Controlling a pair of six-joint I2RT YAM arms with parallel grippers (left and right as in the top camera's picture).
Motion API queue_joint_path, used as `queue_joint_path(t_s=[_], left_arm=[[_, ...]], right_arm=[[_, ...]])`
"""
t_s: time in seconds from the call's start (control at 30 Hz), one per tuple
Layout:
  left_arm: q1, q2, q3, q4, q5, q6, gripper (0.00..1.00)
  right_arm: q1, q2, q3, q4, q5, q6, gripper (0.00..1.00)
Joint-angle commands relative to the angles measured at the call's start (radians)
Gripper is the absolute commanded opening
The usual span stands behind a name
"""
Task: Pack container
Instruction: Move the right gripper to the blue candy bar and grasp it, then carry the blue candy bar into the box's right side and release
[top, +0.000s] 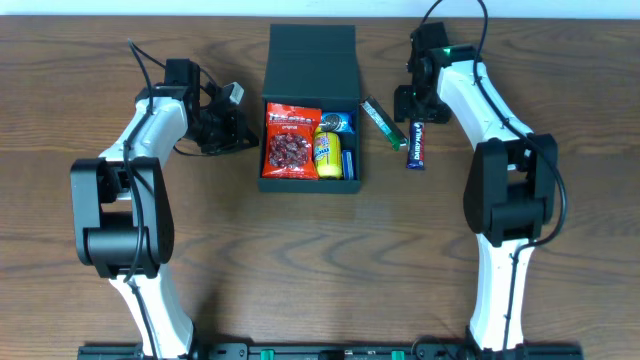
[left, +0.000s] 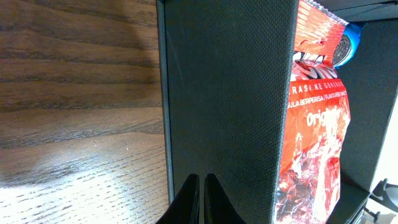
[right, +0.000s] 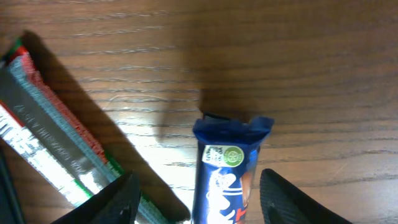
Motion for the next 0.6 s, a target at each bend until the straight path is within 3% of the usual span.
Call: queue_joint_path(t_s=[0.0, 0.57], left_arm=[[-0.003, 0.007, -0.006, 0.0, -0.003, -0.008, 0.06], [-0.003, 0.007, -0.006, 0.0, -0.003, -0.008, 0.06]], right_arm=[[-0.025, 0.025, -0.006, -0.001, 0.016, 0.049, 0.57], [-0.034, 0.063, -0.006, 0.0, -0.042, 0.051, 0.48]])
